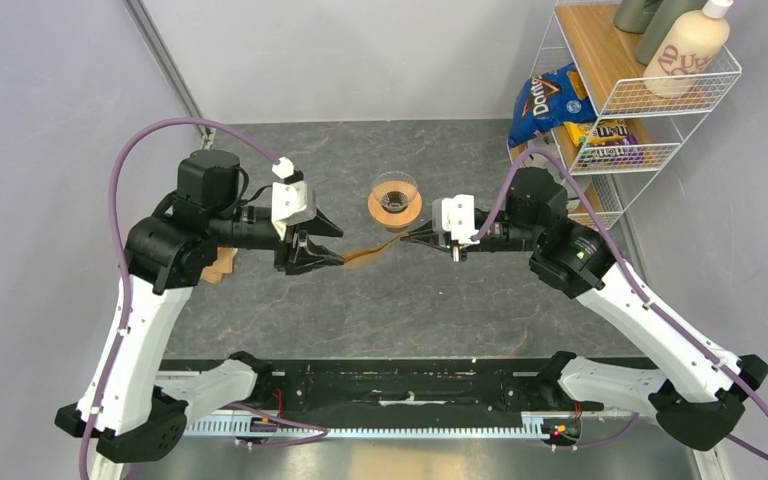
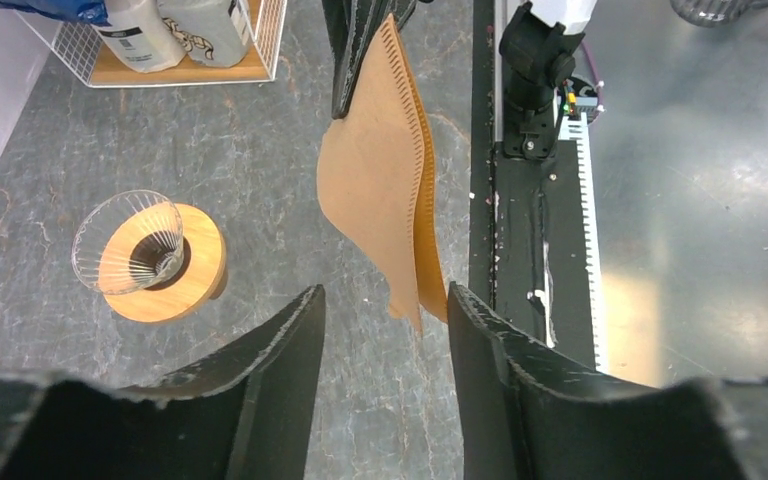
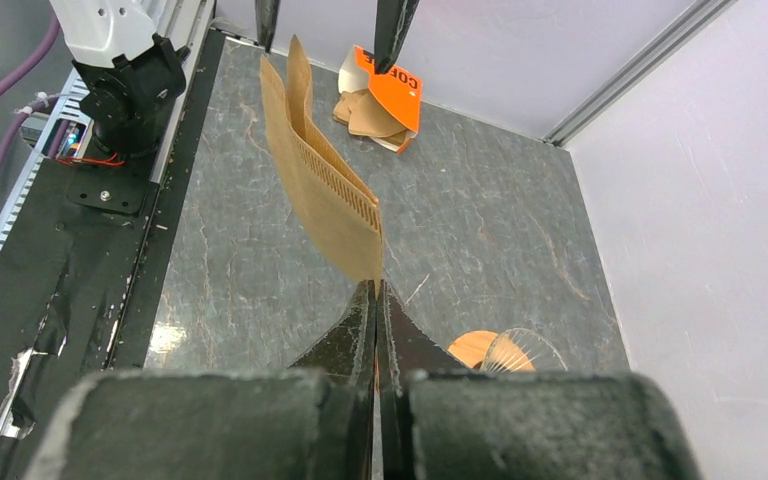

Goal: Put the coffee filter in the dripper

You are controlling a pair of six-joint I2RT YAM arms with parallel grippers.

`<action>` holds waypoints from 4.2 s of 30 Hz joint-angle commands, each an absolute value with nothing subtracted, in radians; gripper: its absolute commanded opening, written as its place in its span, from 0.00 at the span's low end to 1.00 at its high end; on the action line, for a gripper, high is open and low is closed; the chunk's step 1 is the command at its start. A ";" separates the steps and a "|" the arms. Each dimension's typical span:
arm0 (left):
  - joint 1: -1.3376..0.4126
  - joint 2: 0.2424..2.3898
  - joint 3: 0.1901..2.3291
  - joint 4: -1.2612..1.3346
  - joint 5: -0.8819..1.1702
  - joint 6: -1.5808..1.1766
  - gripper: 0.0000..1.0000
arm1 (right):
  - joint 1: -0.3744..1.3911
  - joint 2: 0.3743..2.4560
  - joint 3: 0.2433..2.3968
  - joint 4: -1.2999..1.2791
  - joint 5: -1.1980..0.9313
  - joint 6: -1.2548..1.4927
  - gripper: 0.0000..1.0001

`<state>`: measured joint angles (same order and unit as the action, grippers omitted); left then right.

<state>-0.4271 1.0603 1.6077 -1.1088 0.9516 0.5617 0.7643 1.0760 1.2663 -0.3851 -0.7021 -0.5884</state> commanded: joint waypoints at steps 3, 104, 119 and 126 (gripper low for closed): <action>-0.459 1.067 1.580 -1.050 0.882 0.588 0.47 | 0.778 1.078 1.281 -0.354 -0.707 -0.589 0.00; 0.012 1.016 0.620 -0.475 -0.465 0.922 0.02 | 0.653 1.103 1.106 -0.143 -0.485 0.174 0.00; 0.012 1.158 0.498 -0.154 -0.531 1.054 0.02 | 0.652 1.091 1.107 -0.179 -0.480 0.152 0.00; 0.012 1.267 0.458 0.046 -0.603 1.111 0.02 | 0.652 1.093 1.105 -0.183 -0.481 0.155 0.00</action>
<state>0.0143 1.2198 0.4717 -0.1387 -0.5491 1.0397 0.6559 1.1133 1.0981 -0.1970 -0.4908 0.1642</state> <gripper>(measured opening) 0.025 0.007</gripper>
